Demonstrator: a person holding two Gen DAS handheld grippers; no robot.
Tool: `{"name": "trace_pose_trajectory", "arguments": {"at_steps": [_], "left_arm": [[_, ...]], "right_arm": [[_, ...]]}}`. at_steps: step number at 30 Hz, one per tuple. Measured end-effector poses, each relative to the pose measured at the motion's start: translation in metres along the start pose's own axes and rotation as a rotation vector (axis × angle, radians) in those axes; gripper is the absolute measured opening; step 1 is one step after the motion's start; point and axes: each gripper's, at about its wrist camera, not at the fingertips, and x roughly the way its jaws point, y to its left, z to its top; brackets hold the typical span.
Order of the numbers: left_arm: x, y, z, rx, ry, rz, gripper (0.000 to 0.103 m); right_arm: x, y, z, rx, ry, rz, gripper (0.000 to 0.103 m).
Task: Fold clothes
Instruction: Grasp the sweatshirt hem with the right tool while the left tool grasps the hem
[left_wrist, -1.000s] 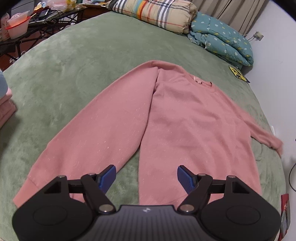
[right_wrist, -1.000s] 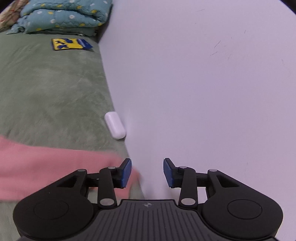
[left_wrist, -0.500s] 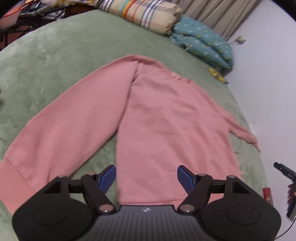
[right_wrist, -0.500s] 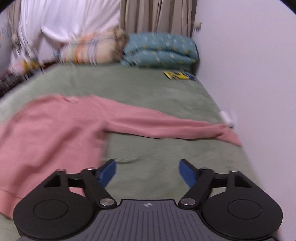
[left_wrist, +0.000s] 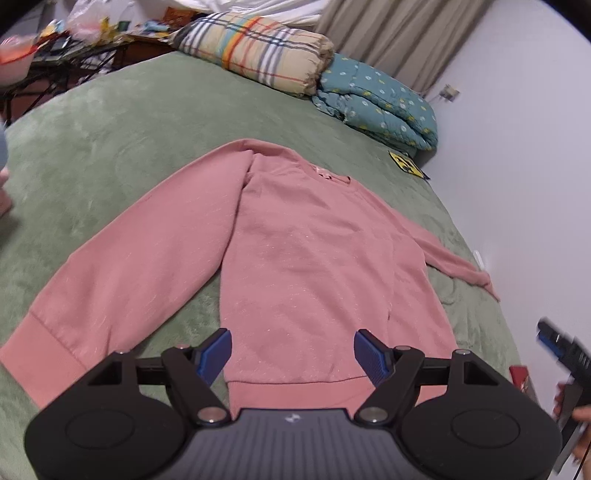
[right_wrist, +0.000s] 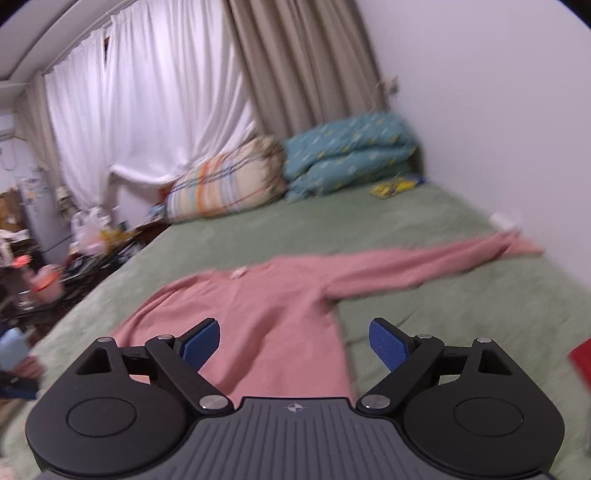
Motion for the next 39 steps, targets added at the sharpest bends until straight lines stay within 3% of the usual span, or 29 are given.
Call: {"name": "trace_pose_trajectory", "arguments": {"at_steps": [2, 6, 10, 12, 14, 18, 20, 21, 26, 30, 31, 32, 33, 34, 39], "left_arm": [[0.004, 0.009, -0.001, -0.047, 0.02, -0.004, 0.073], [0.019, 0.016, -0.002, -0.071, 0.083, 0.003, 0.073], [0.027, 0.018, -0.002, -0.085, 0.106, 0.022, 0.073], [0.03, 0.021, -0.002, -0.094, 0.11, 0.034, 0.073], [0.032, 0.025, -0.001, -0.102, 0.114, 0.046, 0.073], [0.042, 0.04, 0.001, -0.17, 0.141, 0.046, 0.073], [0.049, 0.044, 0.001, -0.191, 0.16, 0.051, 0.073], [0.051, 0.045, 0.0, -0.193, 0.17, 0.053, 0.072], [0.071, 0.048, -0.01, -0.173, 0.249, 0.08, 0.072], [0.09, 0.051, -0.021, -0.183, 0.264, 0.075, 0.071], [0.091, 0.049, -0.022, -0.167, 0.24, 0.074, 0.063], [0.092, 0.045, -0.022, -0.144, 0.225, 0.071, 0.031], [0.094, 0.043, -0.021, -0.136, 0.233, 0.062, 0.012], [0.096, 0.041, -0.021, -0.131, 0.245, 0.052, 0.007], [0.071, 0.035, -0.016, -0.089, 0.216, 0.052, 0.005]], "right_arm": [[0.012, -0.007, -0.008, 0.058, 0.111, 0.05, 0.086], [0.043, -0.035, -0.03, 0.225, 0.292, 0.109, 0.047], [0.06, -0.06, -0.046, 0.29, 0.351, 0.023, 0.045], [0.07, -0.087, -0.057, 0.395, 0.399, -0.006, 0.045], [0.073, -0.103, -0.064, 0.452, 0.415, -0.003, 0.045], [0.082, -0.112, -0.083, 0.553, 0.452, 0.102, 0.045], [0.087, -0.105, -0.092, 0.571, 0.469, 0.129, 0.03], [0.089, -0.102, -0.095, 0.58, 0.475, 0.136, 0.009], [0.066, -0.112, -0.085, 0.693, 0.398, 0.199, 0.009], [0.052, -0.124, -0.076, 0.688, 0.39, 0.152, 0.009], [0.052, -0.123, -0.075, 0.664, 0.404, 0.128, 0.009], [0.054, -0.121, -0.076, 0.645, 0.422, 0.108, 0.009], [0.055, -0.12, -0.077, 0.642, 0.425, 0.104, 0.009], [0.055, -0.119, -0.078, 0.637, 0.429, 0.1, 0.009], [0.049, -0.112, -0.072, 0.608, 0.451, 0.082, 0.008]]}}
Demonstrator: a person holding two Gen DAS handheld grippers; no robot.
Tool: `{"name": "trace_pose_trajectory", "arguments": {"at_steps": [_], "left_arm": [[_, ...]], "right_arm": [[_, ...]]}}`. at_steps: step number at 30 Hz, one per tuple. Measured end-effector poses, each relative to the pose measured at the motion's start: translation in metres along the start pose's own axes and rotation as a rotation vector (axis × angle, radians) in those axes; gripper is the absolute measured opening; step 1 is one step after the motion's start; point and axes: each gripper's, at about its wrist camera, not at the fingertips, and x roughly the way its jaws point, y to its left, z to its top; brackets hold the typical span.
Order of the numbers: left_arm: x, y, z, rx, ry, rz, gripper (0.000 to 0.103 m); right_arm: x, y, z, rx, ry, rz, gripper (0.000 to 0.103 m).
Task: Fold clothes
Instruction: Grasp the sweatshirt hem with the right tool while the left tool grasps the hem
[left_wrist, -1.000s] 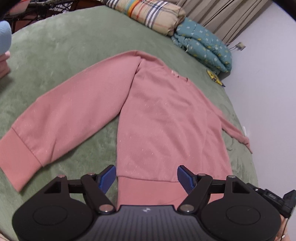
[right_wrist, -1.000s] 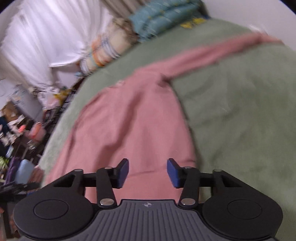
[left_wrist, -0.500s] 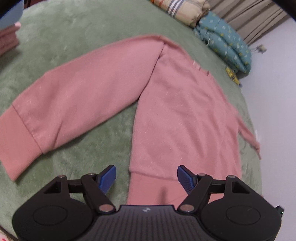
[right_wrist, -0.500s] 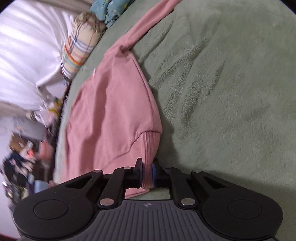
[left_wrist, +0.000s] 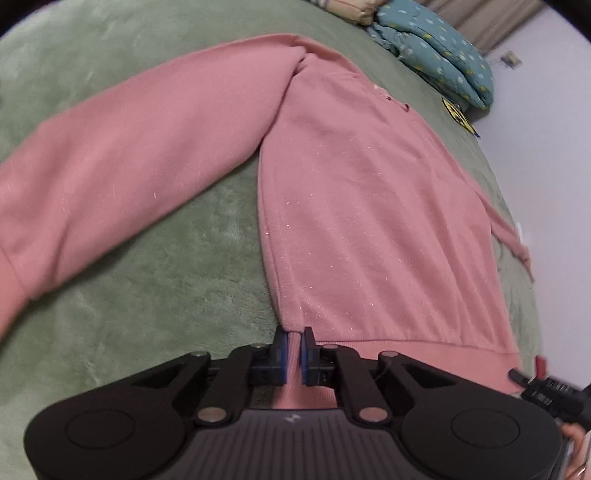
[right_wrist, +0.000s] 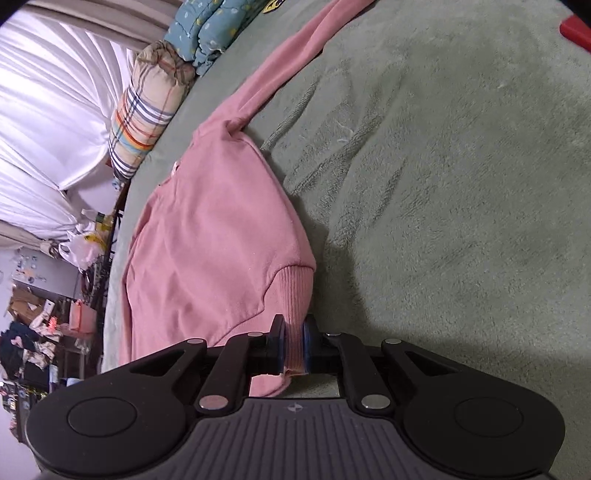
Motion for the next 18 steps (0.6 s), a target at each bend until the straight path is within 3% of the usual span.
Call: {"name": "trace_pose_trajectory", "arguments": {"at_steps": [2, 4, 9, 12, 14, 15, 18], "left_arm": [[-0.025, 0.001, 0.001, -0.004, -0.014, -0.036, 0.005], [-0.048, 0.001, -0.005, 0.026, -0.016, -0.01, 0.005], [-0.016, 0.016, -0.014, 0.034, 0.093, 0.062, 0.006], [-0.027, 0.032, -0.017, -0.007, 0.081, 0.048, 0.011], [-0.044, 0.04, -0.013, -0.004, 0.042, 0.039, 0.019], [-0.065, 0.051, -0.008, 0.001, -0.015, 0.047, 0.022], [-0.095, 0.087, 0.009, -0.087, -0.124, 0.084, 0.031]], "right_arm": [[-0.014, 0.008, -0.003, -0.025, 0.006, 0.012, 0.008], [-0.03, 0.019, -0.013, -0.058, 0.013, 0.018, 0.008], [-0.022, 0.015, -0.041, -0.114, 0.057, -0.086, 0.008], [-0.017, 0.014, -0.046, -0.15, 0.059, -0.158, 0.012], [-0.023, 0.015, -0.048, -0.179, 0.048, -0.191, 0.016], [-0.027, 0.015, -0.048, -0.186, 0.039, -0.199, 0.018], [-0.046, 0.01, -0.045, -0.157, -0.013, -0.195, 0.019]]}}
